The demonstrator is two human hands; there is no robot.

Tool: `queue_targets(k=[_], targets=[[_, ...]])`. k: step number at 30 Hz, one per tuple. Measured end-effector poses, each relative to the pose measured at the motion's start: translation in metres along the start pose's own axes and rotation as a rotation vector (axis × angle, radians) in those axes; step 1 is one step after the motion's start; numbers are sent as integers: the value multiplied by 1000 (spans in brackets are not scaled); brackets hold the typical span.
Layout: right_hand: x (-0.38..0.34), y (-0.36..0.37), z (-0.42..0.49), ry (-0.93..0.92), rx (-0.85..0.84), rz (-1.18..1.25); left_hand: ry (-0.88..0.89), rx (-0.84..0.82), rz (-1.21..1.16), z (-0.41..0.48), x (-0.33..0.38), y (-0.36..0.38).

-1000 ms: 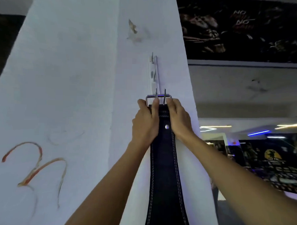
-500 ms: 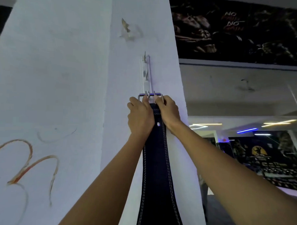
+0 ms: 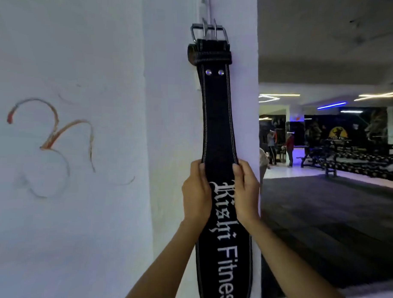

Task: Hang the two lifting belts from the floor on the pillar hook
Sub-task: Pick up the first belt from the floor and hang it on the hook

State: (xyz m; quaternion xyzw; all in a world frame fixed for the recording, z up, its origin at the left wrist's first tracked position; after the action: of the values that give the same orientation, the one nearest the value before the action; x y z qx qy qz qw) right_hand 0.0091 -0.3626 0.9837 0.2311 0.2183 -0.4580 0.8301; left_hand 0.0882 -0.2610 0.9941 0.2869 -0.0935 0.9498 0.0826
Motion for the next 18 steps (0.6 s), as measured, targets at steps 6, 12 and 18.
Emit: queue_targets(k=[6,12,18], targets=[[46,-37,-80,230,99,-11,-210,-16,5,-92,-61,-1],[55,-37,-100,439,12,24,-295,-51,108,-112,-61,-10],[88,-60,-198,770,-178,-16,-504,-201,240,-209,-100,-33]])
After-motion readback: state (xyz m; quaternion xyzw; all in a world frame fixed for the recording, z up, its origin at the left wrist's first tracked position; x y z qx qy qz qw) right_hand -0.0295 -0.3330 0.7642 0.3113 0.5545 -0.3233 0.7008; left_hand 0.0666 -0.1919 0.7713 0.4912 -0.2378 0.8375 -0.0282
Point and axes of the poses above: each hand's wrist, its own z-axis towards the middle knuckle, its own y-axis out of the palm, x = y × z, the point moved 6 cm from there along z, towards the middle knuckle, and after that the axes turned 6 degrees about z, right-handed, at the moved point
